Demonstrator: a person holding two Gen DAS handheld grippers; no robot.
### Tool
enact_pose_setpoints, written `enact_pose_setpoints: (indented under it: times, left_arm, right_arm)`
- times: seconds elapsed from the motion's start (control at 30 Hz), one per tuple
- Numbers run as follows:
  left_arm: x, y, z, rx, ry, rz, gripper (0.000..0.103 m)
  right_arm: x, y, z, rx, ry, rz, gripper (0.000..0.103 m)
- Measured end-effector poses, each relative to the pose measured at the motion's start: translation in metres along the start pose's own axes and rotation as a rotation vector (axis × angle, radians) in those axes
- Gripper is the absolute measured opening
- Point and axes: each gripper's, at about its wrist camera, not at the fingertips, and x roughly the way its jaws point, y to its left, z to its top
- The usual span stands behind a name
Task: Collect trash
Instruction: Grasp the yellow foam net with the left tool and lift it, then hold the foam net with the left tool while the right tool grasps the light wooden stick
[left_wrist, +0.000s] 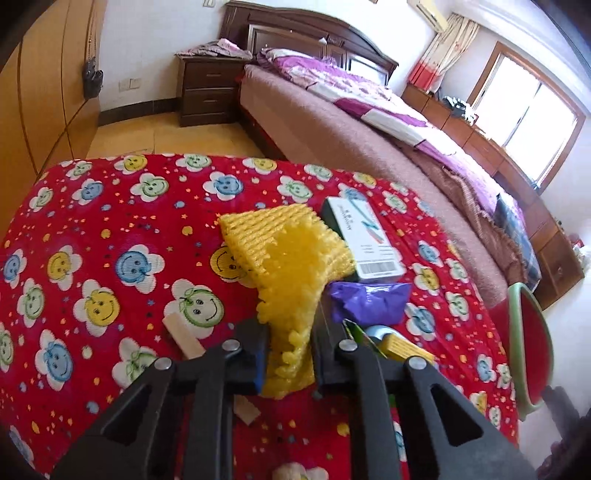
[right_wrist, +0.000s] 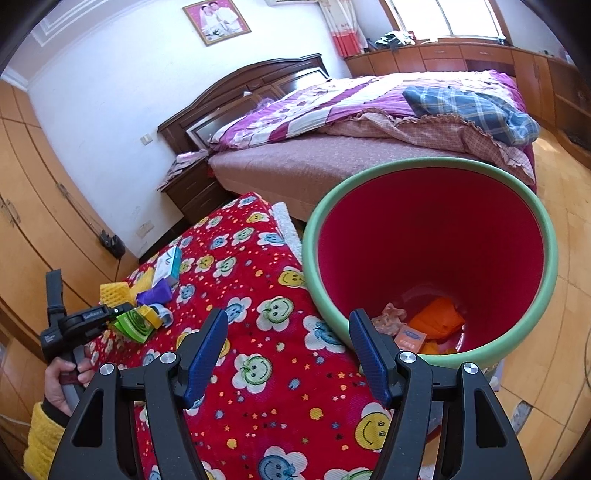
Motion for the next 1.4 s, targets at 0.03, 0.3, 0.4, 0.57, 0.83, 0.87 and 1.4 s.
enact_pose_setpoints:
  times: [0.03,0.3,0.4,0.57,0.83,0.87,1.4]
  left_arm:
    - [-0.006,0.002,0.000,-0.007,-0.006,-0.009,0.018]
    - [-0.046,0.012,-0.009,-0.035,-0.026,-0.032,0.018]
    - [-0.065,0.024,-0.016,-0.054,-0.048,-0.013,0.018]
    - [-0.092,0.049,-0.023,-0.065,-0.074,0.065,0.018]
    - [-0.116,0.099,-0.041,-0.101,-0.072,0.194,0.018]
    - [-0.117,0.103,-0.043,-0.100,-0.073,0.211,0.018]
    - [-0.099,0.151,-0.069,-0.138,-0.082,0.272,0.018]
  right_arm:
    - [0.000,0.003,0.000,-0.008,0.000,0.003,0.070]
    - [-0.006,0.033,0.003,-0.072,-0.002,0.061,0.070]
    - [-0.003,0.049,0.003,-0.110,0.015,0.085,0.070]
    - [0.005,0.081,0.003,-0.174,0.052,0.132,0.070]
    - [0.026,0.148,-0.007,-0.303,0.134,0.227,0.070]
    - [0.030,0.156,-0.010,-0.319,0.145,0.236,0.070]
    - [0.123,0.273,-0.058,-0.506,0.285,0.316,0.053]
